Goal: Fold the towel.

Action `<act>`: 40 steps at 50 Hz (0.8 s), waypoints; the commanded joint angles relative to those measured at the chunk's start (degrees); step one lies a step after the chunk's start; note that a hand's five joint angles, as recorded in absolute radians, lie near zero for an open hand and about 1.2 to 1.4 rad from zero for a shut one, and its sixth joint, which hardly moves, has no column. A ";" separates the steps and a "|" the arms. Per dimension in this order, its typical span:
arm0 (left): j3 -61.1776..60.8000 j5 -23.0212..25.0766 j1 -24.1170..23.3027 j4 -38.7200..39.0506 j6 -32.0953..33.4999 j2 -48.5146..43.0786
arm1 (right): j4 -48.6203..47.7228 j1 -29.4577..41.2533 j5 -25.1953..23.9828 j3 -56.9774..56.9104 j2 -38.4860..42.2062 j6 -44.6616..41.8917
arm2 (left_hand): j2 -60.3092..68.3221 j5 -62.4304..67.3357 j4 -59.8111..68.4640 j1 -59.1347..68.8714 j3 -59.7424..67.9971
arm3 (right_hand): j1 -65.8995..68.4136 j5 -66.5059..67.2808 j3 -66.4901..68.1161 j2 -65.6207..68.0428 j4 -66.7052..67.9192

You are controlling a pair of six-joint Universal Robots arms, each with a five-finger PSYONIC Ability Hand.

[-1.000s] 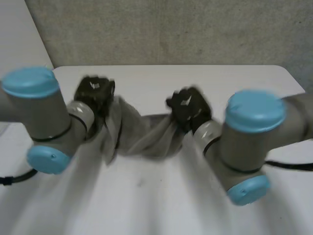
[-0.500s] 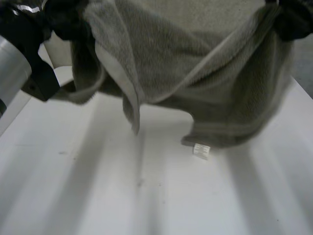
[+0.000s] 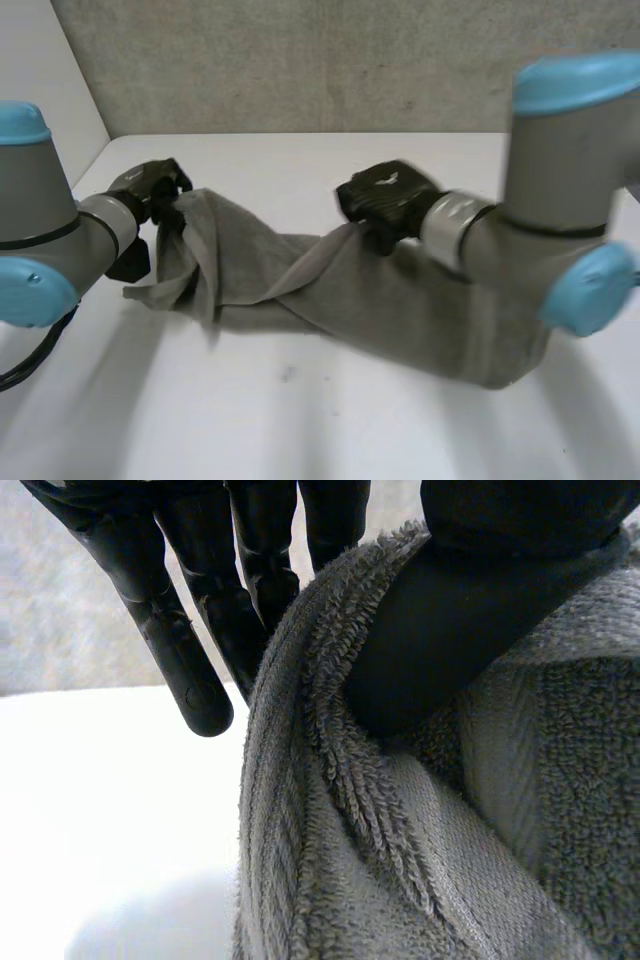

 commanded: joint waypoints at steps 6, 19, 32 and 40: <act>8.95 0.15 4.12 5.01 0.06 -11.99 | -14.18 10.38 6.10 0.67 9.21 6.73 | 10.54 12.08 10.22 12.84 10.50 | 4.31 3.97 3.65 4.47 3.52; 10.63 0.15 4.21 7.13 2.08 -14.90 | -14.01 12.50 9.53 0.75 10.46 6.29 | -33.11 -31.57 -33.42 -30.81 -33.15 | -44.60 -44.94 -45.26 -44.44 -45.38; -0.33 0.85 4.47 2.99 3.84 4.75 | -13.75 0.90 11.20 7.96 -8.71 6.91 | -58.41 -56.87 -58.72 -56.10 -58.44 | -65.69 -66.03 -66.35 -65.53 -66.48; -10.79 8.48 3.59 2.91 3.93 16.64 | -10.06 -6.49 10.59 12.80 -13.81 6.21 | -57.06 -55.52 -57.38 -54.76 -57.10 | -65.69 -66.03 -66.35 -65.53 -66.48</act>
